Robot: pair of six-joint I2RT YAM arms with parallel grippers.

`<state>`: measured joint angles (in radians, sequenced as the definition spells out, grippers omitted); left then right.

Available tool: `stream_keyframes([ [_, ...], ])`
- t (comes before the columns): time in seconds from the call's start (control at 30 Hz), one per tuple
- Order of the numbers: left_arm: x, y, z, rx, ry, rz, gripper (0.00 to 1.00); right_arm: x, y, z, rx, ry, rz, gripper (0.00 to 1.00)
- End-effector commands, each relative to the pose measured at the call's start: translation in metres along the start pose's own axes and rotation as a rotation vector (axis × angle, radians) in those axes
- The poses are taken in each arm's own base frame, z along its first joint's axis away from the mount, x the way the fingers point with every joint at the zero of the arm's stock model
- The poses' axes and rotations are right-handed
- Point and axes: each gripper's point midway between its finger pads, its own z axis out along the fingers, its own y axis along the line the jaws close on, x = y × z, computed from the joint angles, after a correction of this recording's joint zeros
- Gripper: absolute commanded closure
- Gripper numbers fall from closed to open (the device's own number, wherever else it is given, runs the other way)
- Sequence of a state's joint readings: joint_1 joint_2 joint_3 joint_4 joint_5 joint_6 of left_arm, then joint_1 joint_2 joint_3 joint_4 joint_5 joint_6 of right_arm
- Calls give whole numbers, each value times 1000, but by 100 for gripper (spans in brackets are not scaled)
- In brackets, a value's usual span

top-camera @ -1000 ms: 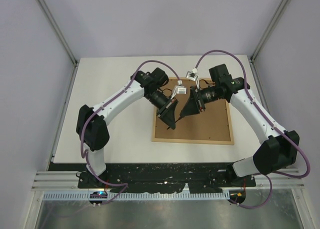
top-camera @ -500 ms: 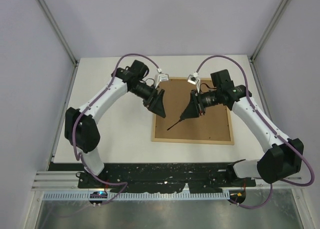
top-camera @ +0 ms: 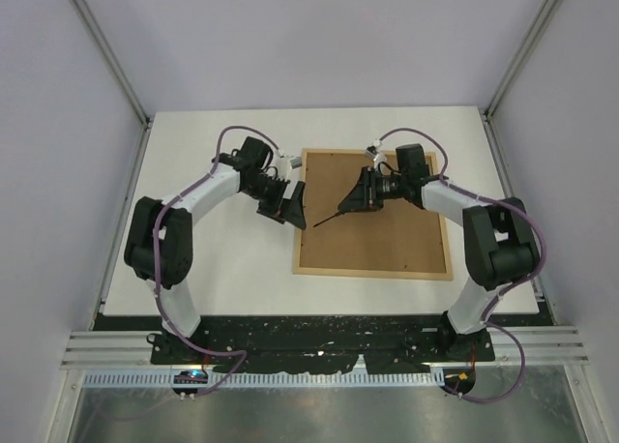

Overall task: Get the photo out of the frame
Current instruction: Release the photo frame item from the photo frame.

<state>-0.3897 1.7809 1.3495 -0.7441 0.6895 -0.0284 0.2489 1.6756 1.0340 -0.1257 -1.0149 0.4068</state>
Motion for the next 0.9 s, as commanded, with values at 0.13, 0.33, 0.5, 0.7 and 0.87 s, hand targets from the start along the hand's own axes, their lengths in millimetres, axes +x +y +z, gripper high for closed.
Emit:
stream_keyframes([
  [0.13,-6,29,33,49,-5,-116,6,-18,-36,31,-50,-58,75,92],
  [0.33,-4,31,52,122,-20,-199,10,-6,-58,42,-30,-31,137,92],
  [0.5,1,27,58,163,-42,-250,11,11,-56,43,-59,16,124,92],
  [0.7,10,20,65,242,-47,-343,12,23,-59,42,-56,18,28,92],
  [0.87,12,19,67,261,-59,-360,13,24,-60,46,-64,-7,-9,92],
])
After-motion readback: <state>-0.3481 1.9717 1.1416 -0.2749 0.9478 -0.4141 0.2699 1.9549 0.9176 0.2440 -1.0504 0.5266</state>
